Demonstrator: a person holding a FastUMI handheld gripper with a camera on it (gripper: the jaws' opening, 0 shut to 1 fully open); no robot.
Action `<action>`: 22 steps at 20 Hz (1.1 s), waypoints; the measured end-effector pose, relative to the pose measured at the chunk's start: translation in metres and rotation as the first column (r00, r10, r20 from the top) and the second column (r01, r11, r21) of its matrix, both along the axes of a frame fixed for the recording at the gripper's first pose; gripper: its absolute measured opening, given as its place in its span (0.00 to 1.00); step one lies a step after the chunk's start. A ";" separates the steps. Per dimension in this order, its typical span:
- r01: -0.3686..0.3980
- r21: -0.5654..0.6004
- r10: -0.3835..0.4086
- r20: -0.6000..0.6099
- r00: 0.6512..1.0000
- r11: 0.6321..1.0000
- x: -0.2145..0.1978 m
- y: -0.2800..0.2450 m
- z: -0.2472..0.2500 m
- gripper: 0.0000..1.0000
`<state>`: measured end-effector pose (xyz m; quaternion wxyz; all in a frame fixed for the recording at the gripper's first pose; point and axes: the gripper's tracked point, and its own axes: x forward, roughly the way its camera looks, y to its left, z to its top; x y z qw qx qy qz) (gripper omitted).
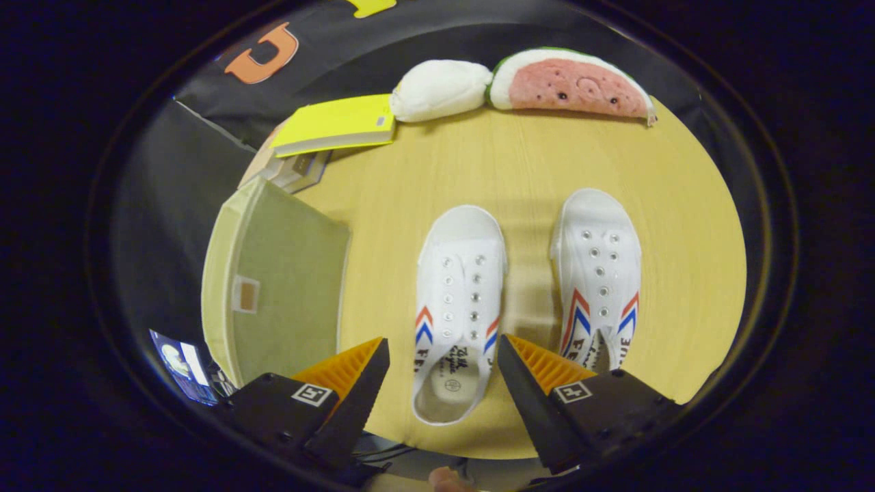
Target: Open the storage box then place both shoes into the box .Put the left shoe in first, then the right shoe, with the right side of both shoes facing outward in a uniform manner.
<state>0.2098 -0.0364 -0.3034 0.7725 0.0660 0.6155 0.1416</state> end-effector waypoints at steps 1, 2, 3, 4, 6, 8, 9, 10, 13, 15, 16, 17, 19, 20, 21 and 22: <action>0.003 -0.014 -0.004 -0.019 1.000 1.000 -0.001 -0.008 -0.009 1.00; 0.002 -0.031 -0.003 -0.036 0.999 1.000 -0.002 -0.014 -0.017 1.00; 0.006 -0.045 -0.007 -0.042 0.999 0.999 0.000 -0.018 -0.023 1.00; 0.000 -0.057 -0.003 -0.044 0.999 0.998 0.002 -0.021 -0.029 0.99; -0.016 -0.068 0.014 -0.031 0.999 0.998 0.006 -0.026 -0.036 0.93; -0.037 -0.063 0.036 -0.018 0.999 0.997 0.008 -0.024 -0.040 0.82; -0.049 -0.061 0.047 -0.033 0.998 0.997 0.006 -0.024 -0.044 0.78; -0.054 -0.035 0.052 -0.036 0.998 0.998 0.006 -0.021 -0.042 0.64; -0.021 0.060 0.025 -0.070 0.997 0.998 0.003 -0.015 -0.041 0.20; 0.034 0.106 -0.025 -0.091 0.996 0.994 0.002 -0.014 -0.037 0.12; 0.046 0.128 -0.034 -0.100 0.994 0.991 0.000 -0.013 -0.033 0.09; 0.044 0.140 -0.029 -0.105 0.994 0.989 -0.002 -0.013 -0.030 0.07; 0.047 0.152 -0.033 -0.092 0.995 0.987 -0.002 -0.013 -0.025 0.06; 0.049 0.156 -0.035 -0.090 0.995 0.987 -0.003 -0.012 -0.021 0.06; 0.062 0.167 -0.048 -0.087 0.995 0.984 -0.002 -0.011 -0.015 0.06; 0.069 0.182 -0.055 -0.081 0.995 0.981 -0.003 -0.009 -0.009 0.06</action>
